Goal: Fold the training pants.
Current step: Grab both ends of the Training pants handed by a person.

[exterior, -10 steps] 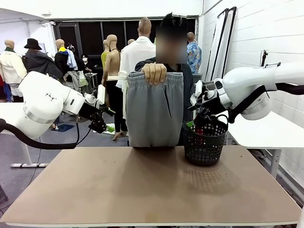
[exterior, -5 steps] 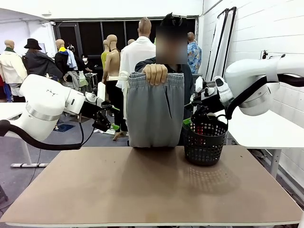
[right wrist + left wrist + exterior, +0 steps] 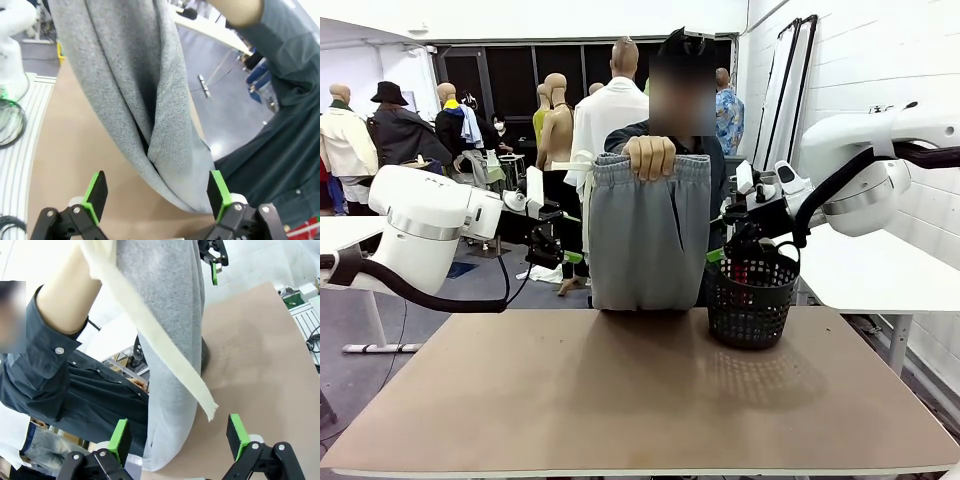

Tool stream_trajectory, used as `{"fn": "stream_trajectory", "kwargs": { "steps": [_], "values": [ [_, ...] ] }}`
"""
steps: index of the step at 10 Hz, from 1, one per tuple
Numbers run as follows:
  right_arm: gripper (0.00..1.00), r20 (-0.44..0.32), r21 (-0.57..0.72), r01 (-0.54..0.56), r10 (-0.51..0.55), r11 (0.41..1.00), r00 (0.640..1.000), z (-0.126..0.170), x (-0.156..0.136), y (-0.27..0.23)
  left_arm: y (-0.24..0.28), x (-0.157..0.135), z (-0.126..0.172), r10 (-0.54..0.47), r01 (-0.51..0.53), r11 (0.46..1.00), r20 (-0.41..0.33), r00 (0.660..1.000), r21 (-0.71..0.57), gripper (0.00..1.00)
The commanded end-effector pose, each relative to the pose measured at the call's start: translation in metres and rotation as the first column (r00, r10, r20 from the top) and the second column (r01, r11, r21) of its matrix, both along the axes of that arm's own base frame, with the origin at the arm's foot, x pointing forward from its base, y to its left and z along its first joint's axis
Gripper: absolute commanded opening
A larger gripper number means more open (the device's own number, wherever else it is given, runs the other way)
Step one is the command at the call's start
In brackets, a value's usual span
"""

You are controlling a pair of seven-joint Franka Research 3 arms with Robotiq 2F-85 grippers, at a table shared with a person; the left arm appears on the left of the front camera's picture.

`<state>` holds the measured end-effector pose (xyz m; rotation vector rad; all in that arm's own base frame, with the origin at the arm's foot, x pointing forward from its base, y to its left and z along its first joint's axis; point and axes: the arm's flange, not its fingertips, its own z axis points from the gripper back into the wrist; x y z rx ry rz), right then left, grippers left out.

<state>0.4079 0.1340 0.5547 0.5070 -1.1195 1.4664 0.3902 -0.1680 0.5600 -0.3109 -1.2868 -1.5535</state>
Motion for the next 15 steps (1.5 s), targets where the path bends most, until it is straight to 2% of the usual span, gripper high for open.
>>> {"fn": "stream_trajectory", "kwargs": {
  "steps": [1, 4, 8, 10, 12, 13, 15],
  "values": [
    [1.00, 0.029, 0.031, -0.019, 0.018, 0.999, 0.999, -0.002, 0.007, 0.005, -0.002, 0.011, -0.006, -0.035, 0.035, 0.999, 0.022, 0.999, -0.027, 1.00],
    [1.00, 0.069, 0.076, -0.033, 0.028, 0.997, 0.997, 0.003, 0.000, 0.009, -0.010, 0.012, 0.000, -0.090, 0.091, 0.995, 0.010, 0.996, -0.046, 1.00],
    [1.00, 0.147, 0.115, -0.069, 0.051, 0.991, 0.988, 0.008, -0.008, 0.012, -0.015, 0.014, 0.017, -0.066, 0.058, 0.992, -0.065, 0.996, -0.112, 1.00],
    [1.00, 0.157, 0.123, -0.071, 0.051, 0.990, 0.986, 0.010, -0.009, 0.013, -0.017, 0.014, 0.024, -0.040, 0.024, 0.986, -0.089, 0.995, -0.166, 1.00],
    [1.00, 0.148, 0.107, -0.045, 0.029, 0.993, 0.989, 0.010, -0.010, 0.013, -0.020, 0.010, 0.031, -0.065, 0.037, 0.977, -0.125, 0.990, -0.210, 1.00],
    [1.00, 0.131, 0.097, -0.056, 0.044, 0.994, 0.990, 0.015, -0.010, 0.011, -0.014, 0.012, 0.023, -0.048, 0.034, 0.988, -0.091, 0.995, -0.149, 1.00],
    [1.00, 0.131, 0.097, -0.056, 0.044, 0.994, 0.990, 0.015, -0.010, 0.011, -0.014, 0.012, 0.023, -0.048, 0.034, 0.988, -0.091, 0.995, -0.149, 1.00]
  ]
}}
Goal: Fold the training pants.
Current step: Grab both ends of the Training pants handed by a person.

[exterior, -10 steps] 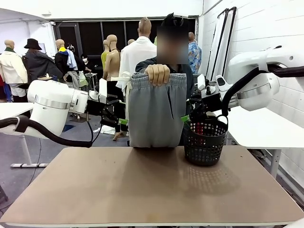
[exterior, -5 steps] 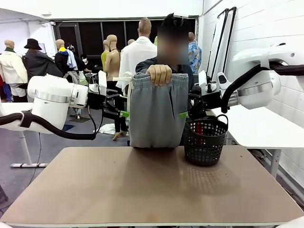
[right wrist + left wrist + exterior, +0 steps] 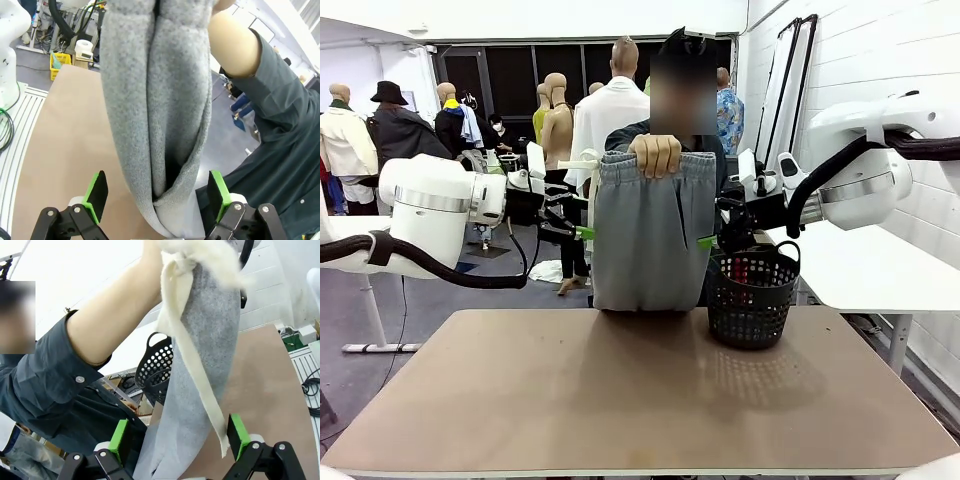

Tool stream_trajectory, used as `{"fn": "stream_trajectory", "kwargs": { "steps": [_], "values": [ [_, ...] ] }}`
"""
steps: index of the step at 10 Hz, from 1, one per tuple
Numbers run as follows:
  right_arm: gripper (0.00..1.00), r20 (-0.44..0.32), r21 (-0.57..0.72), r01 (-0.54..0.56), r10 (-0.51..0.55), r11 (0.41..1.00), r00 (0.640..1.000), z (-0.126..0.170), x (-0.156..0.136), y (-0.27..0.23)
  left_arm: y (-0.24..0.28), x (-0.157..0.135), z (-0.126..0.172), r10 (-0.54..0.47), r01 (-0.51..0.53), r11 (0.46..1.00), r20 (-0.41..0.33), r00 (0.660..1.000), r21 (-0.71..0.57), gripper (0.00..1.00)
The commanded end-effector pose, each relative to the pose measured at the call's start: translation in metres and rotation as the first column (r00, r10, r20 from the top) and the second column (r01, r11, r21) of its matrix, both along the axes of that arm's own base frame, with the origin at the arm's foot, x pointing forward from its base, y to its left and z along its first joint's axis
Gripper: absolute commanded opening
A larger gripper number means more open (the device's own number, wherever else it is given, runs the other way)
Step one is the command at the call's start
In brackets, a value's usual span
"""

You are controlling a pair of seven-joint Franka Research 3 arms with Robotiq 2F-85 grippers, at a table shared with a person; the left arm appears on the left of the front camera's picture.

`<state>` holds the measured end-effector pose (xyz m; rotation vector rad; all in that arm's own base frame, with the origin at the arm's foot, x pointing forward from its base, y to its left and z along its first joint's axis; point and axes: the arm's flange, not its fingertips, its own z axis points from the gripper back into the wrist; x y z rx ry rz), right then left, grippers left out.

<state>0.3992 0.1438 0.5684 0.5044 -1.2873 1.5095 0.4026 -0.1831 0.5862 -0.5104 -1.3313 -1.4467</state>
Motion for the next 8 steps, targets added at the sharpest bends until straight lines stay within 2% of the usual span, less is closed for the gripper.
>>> {"fn": "stream_trajectory", "kwargs": {
  "steps": [1, 4, 8],
  "values": [
    [1.00, 0.000, 0.001, 0.000, 0.000, 1.000, 1.000, 0.000, 0.000, 0.000, -0.001, -0.001, 0.000, -0.004, 0.004, 1.000, -0.002, 1.000, -0.004, 1.00],
    [1.00, 0.001, 0.042, -0.054, 0.054, 0.998, 0.999, 0.006, 0.002, 0.006, -0.007, 0.003, 0.002, -0.075, 0.074, 0.997, -0.034, 0.997, -0.019, 1.00],
    [1.00, 0.016, 0.068, -0.082, 0.081, 0.994, 0.997, 0.014, -0.002, 0.007, -0.016, 0.008, 0.012, -0.135, 0.134, 0.990, -0.030, 0.990, -0.037, 1.00]
  ]
}}
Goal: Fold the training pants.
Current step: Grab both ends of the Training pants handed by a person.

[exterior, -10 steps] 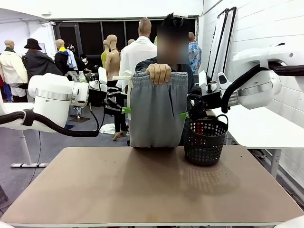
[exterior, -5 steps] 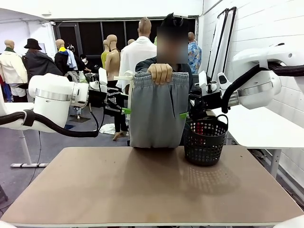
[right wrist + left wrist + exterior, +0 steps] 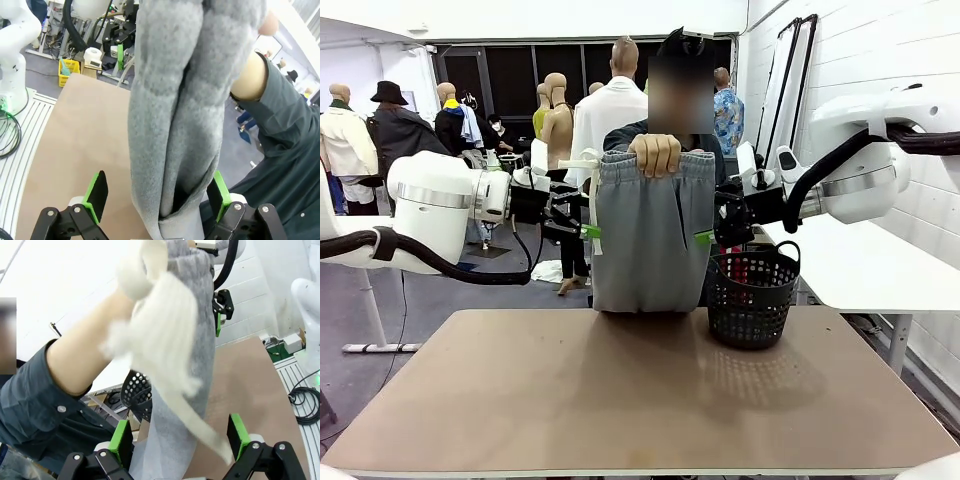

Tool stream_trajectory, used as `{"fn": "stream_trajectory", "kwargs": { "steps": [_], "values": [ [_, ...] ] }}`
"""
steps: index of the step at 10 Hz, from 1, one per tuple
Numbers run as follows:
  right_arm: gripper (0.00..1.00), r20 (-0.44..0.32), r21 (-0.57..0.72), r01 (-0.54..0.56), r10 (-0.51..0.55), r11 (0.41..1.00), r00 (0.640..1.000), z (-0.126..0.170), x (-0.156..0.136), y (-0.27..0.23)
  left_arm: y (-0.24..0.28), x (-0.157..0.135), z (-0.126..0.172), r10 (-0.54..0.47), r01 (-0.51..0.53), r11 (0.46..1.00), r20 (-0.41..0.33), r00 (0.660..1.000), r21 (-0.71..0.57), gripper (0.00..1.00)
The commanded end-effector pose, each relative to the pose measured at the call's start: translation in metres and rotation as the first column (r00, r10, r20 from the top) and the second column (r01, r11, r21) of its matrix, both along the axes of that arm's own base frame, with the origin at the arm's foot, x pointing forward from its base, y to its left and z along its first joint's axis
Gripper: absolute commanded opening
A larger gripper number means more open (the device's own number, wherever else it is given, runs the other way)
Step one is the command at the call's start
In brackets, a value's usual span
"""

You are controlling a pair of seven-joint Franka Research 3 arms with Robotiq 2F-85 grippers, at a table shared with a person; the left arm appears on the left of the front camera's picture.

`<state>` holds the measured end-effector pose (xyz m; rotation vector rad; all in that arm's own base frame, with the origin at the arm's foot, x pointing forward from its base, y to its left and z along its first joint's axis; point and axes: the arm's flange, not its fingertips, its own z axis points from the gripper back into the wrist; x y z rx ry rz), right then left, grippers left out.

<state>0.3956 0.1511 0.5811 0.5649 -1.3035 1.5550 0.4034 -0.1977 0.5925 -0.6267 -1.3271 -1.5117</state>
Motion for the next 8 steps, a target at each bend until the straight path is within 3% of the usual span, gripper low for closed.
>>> {"fn": "stream_trajectory", "kwargs": {
  "steps": [1, 8],
  "values": [
    [1.00, 0.008, 0.058, -0.027, 0.027, 0.998, 1.000, 0.003, 0.000, 0.001, -0.004, 0.008, 0.008, -0.034, 0.034, 0.999, -0.012, 0.999, -0.012, 1.00],
    [1.00, -0.005, 0.132, -0.071, 0.072, 0.989, 0.997, 0.006, -0.002, 0.006, -0.015, 0.020, 0.007, -0.112, 0.107, 0.990, -0.054, 0.992, -0.088, 1.00]
  ]
}}
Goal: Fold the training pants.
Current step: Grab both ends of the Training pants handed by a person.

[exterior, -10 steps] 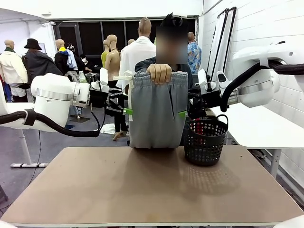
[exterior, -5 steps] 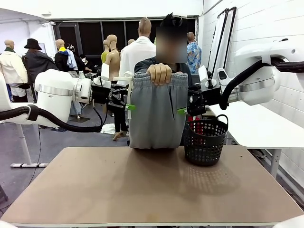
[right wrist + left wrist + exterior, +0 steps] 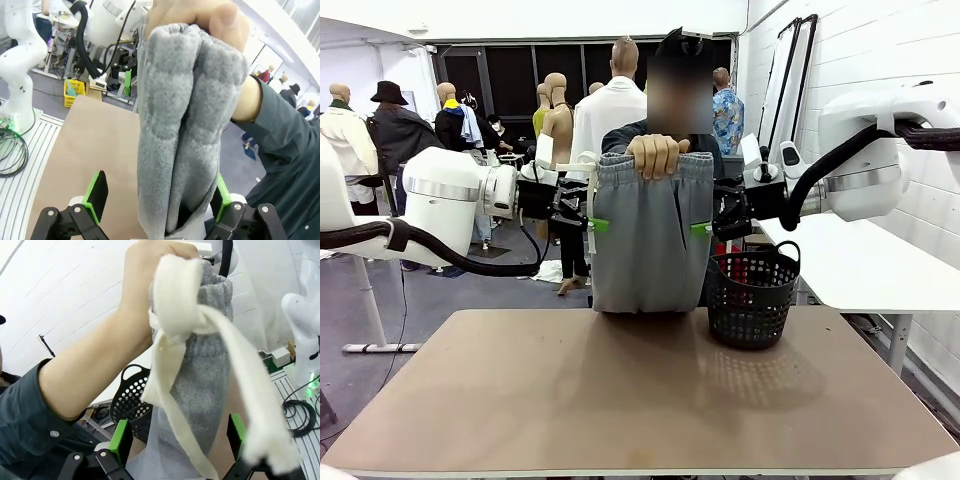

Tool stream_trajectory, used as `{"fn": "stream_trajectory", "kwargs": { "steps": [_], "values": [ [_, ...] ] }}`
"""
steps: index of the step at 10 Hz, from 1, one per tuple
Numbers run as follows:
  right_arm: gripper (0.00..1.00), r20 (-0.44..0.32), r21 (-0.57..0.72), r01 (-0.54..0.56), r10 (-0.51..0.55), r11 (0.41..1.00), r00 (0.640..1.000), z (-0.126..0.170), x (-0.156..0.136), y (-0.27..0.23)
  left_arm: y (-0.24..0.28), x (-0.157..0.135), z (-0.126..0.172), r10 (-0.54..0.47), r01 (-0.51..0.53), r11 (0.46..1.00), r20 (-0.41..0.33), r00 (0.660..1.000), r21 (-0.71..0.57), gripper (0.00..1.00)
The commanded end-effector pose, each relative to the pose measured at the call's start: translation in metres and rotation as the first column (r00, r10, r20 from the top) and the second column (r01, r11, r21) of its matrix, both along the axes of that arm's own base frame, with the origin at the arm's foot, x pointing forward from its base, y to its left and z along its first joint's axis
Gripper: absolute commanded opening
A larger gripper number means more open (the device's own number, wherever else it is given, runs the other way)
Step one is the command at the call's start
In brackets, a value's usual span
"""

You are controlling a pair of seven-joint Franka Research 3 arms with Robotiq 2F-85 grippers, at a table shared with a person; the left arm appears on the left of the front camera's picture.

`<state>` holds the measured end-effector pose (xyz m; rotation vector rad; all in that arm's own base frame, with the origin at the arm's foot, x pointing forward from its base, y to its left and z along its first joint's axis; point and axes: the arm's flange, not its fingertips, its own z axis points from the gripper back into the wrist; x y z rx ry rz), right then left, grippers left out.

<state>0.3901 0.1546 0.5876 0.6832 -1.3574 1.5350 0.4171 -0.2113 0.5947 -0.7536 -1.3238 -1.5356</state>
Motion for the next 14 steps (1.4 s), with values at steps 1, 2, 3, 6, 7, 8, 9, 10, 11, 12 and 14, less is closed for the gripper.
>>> {"fn": "stream_trajectory", "kwargs": {
  "steps": [1, 2, 3, 6, 7, 8, 9, 10, 11, 12, 14],
  "values": [
    [1.00, -0.002, 0.050, -0.021, 0.021, 0.999, 1.000, 0.000, 0.004, 0.003, -0.003, 0.006, 0.006, -0.024, 0.023, 0.999, -0.027, 0.999, -0.040, 1.00],
    [1.00, -0.012, 0.059, -0.028, 0.028, 0.998, 1.000, 0.001, 0.006, 0.004, -0.003, 0.007, 0.006, -0.032, 0.030, 0.999, -0.032, 0.999, -0.042, 1.00],
    [1.00, -0.022, 0.067, -0.031, 0.033, 0.997, 0.999, 0.002, 0.005, 0.004, -0.004, 0.006, 0.005, -0.032, 0.030, 0.999, -0.041, 0.999, -0.041, 1.00],
    [1.00, -0.037, 0.091, -0.049, 0.052, 0.995, 0.998, 0.004, 0.008, 0.007, -0.007, 0.007, 0.004, -0.057, 0.052, 0.997, -0.076, 0.995, -0.064, 1.00],
    [1.00, -0.041, 0.098, -0.051, 0.056, 0.994, 0.998, 0.005, 0.009, 0.007, -0.009, 0.006, 0.005, -0.065, 0.060, 0.996, -0.079, 0.995, -0.070, 1.00],
    [1.00, -0.049, 0.103, -0.057, 0.063, 0.993, 0.997, 0.005, 0.011, 0.008, -0.011, 0.006, 0.007, -0.065, 0.059, 0.996, -0.080, 0.995, -0.074, 1.00],
    [1.00, -0.056, 0.110, -0.058, 0.064, 0.992, 0.996, 0.004, 0.015, 0.010, -0.013, 0.007, 0.009, -0.063, 0.057, 0.996, -0.079, 0.995, -0.075, 1.00],
    [1.00, -0.067, 0.124, -0.063, 0.072, 0.990, 0.995, 0.005, 0.018, 0.010, -0.016, 0.007, 0.011, -0.051, 0.044, 0.996, -0.081, 0.995, -0.076, 1.00],
    [1.00, -0.082, 0.137, -0.066, 0.078, 0.988, 0.994, 0.005, 0.020, 0.011, -0.019, 0.009, 0.012, -0.035, 0.028, 0.997, -0.087, 0.996, -0.078, 1.00],
    [1.00, -0.088, 0.158, -0.088, 0.102, 0.984, 0.991, 0.004, 0.023, 0.011, -0.023, 0.010, 0.013, -0.034, 0.027, 0.996, -0.089, 0.995, -0.080, 1.00],
    [1.00, -0.091, 0.174, -0.078, 0.095, 0.982, 0.991, 0.004, 0.028, 0.010, -0.035, 0.009, 0.015, -0.010, 0.006, 0.998, -0.080, 0.997, -0.057, 1.00]
  ]
}}
